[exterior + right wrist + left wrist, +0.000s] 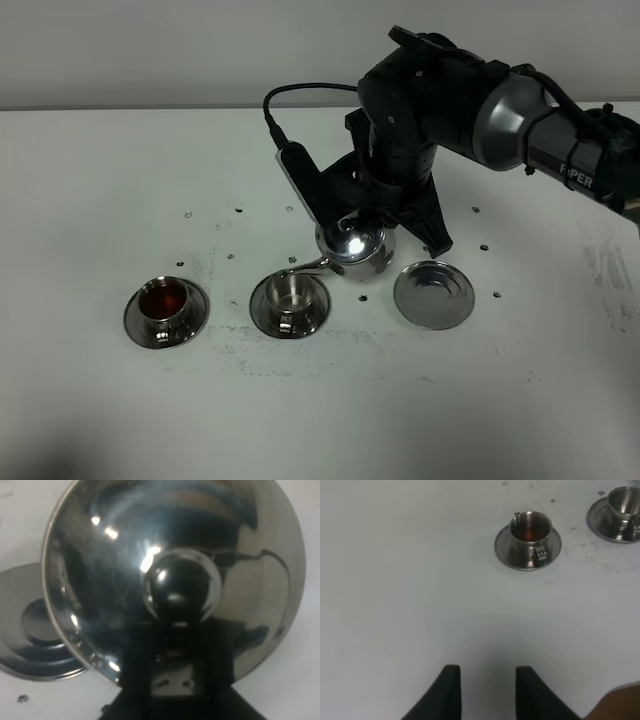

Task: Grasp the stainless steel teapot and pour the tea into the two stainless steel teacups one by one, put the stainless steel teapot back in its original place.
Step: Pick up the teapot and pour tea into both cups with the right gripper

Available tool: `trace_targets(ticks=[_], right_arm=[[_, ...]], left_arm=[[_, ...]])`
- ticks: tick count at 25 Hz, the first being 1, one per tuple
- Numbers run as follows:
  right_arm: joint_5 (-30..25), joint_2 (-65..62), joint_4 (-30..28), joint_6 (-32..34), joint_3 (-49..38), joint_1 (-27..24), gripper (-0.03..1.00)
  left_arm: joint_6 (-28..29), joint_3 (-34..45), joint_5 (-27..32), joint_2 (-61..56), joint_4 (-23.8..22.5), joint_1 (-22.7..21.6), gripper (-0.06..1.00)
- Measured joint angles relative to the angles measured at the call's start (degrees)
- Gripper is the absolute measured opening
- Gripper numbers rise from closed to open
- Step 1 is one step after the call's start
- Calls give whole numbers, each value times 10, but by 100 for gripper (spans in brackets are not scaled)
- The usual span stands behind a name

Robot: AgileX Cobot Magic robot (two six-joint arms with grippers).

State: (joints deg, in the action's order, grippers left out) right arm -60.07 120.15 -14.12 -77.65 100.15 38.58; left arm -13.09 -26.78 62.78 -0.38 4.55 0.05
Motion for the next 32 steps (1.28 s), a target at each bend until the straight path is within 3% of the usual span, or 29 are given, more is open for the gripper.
trace_targets(ticks=[8,32], right_arm=[[8,0,-56,1,0,7,19],[17,18,-133,26,0,36,19]], left_arm=[[0,0,0,0,0,0,27],[0,0,0,0,0,0,27]])
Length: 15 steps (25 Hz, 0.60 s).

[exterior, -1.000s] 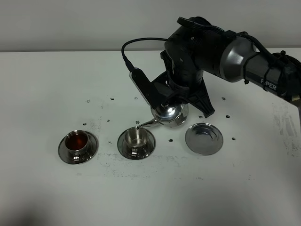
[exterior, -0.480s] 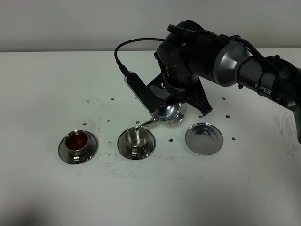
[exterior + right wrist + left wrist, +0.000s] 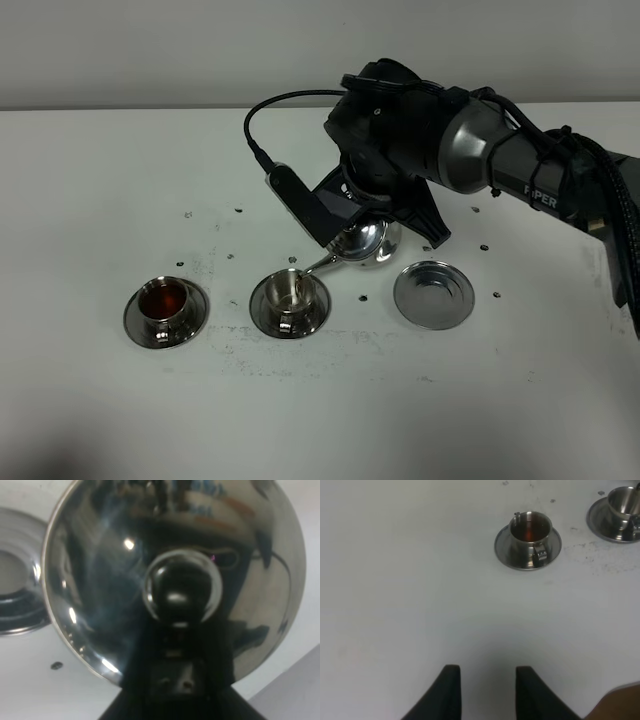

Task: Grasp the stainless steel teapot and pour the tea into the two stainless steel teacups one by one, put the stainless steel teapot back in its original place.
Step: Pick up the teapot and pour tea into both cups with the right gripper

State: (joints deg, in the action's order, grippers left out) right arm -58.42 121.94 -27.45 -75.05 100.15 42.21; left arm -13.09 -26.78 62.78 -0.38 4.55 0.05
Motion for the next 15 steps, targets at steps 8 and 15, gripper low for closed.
trace_targets(ticks=[8,15], right_arm=[[4,0,-17,5,0,7,19],[3,0,-43,7,0,17,19]], left_arm=[[0,0,0,0,0,0,27],[0,0,0,0,0,0,27]])
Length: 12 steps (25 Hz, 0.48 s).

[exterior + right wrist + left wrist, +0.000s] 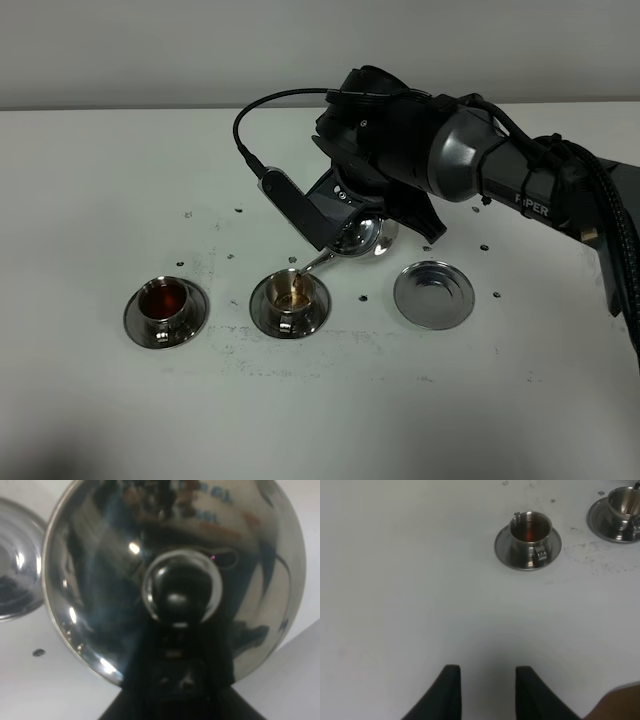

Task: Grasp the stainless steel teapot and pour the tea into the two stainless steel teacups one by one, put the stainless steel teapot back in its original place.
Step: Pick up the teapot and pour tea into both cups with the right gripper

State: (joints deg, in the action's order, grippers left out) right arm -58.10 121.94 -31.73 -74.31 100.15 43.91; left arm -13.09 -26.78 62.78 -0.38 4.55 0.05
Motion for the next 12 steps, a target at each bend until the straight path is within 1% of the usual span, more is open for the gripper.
trace_targets(ticks=[12], right_arm=[[0,0,-20,2,0,11,19]], left_arm=[[0,0,0,0,0,0,27]])
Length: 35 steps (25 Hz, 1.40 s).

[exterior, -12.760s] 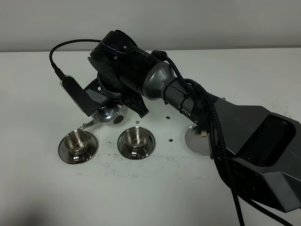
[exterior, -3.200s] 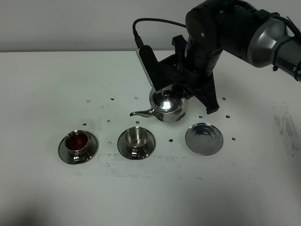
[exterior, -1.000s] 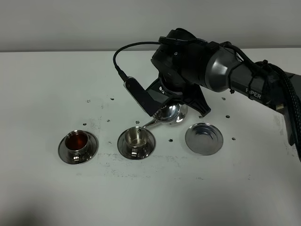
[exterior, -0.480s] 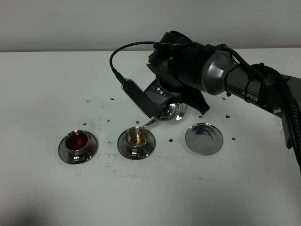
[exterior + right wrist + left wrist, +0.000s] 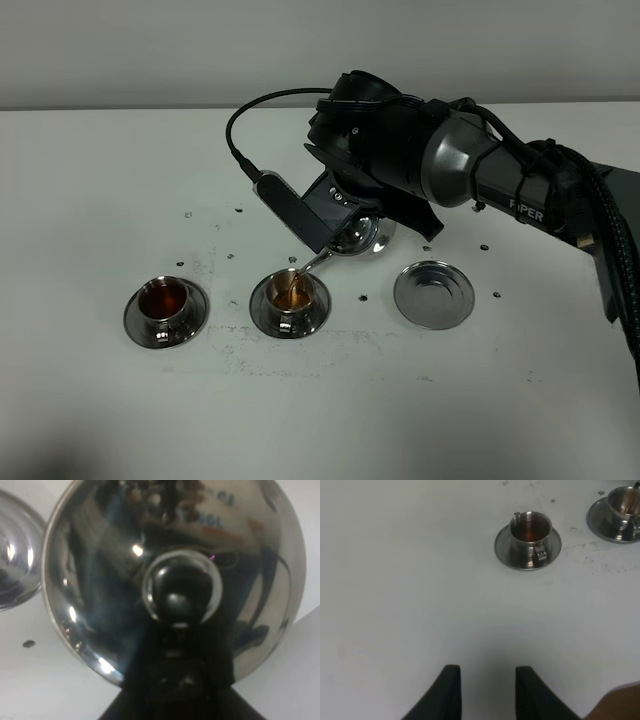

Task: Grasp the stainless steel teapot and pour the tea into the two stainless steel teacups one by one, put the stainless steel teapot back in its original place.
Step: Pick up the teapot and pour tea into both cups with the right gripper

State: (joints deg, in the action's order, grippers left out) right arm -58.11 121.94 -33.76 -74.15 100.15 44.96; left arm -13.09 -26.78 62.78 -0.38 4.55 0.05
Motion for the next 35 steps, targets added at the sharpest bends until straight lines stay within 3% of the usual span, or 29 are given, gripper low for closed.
trace_targets(ticks=[35], right_arm=[[0,0,-48,11,0,19,19]], left_arm=[[0,0,0,0,0,0,27]])
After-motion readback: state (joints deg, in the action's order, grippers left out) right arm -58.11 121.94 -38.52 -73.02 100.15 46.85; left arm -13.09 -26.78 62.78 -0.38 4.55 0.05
